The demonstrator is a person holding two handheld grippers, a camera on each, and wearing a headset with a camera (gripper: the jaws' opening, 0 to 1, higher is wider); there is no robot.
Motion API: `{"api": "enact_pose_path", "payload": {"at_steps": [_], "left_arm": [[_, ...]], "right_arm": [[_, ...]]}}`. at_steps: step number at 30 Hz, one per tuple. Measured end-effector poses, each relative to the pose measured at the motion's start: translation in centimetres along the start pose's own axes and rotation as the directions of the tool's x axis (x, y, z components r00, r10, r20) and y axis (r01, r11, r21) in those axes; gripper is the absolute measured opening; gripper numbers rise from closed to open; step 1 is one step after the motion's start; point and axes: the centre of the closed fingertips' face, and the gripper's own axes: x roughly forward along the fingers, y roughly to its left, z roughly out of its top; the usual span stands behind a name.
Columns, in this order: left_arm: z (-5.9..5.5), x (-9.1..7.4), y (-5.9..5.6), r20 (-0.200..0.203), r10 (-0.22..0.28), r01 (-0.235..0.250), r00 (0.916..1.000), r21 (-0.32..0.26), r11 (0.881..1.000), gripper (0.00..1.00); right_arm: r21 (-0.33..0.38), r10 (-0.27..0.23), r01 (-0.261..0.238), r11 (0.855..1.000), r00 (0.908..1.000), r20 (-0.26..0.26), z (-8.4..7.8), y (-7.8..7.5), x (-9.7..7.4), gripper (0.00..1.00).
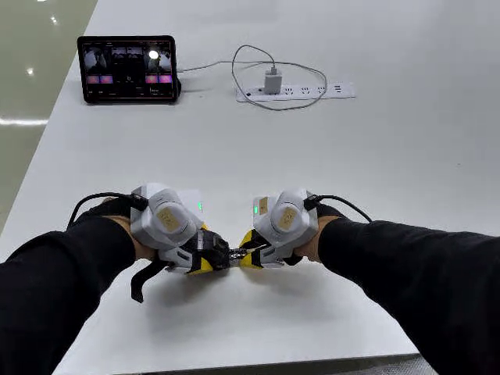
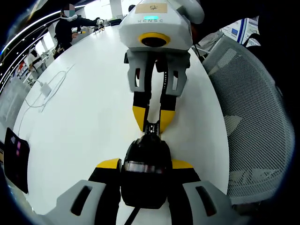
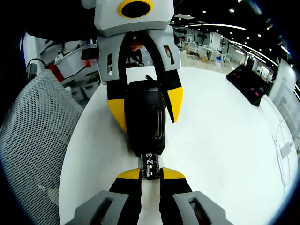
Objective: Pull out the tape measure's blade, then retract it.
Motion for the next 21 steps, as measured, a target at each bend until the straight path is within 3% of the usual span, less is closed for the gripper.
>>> {"api": "enact_pose_path", "payload": {"at_steps": [21], "left_arm": [[0.00,0.02,0.01,0.003,-0.003,0.003,1.0000,0.000,1.000,0.33]], "right_arm": [[0.017,-0.004,0.004,1.000,0.9998,-0.021,-0.99,-0.12,-0.66,0.10]]}}
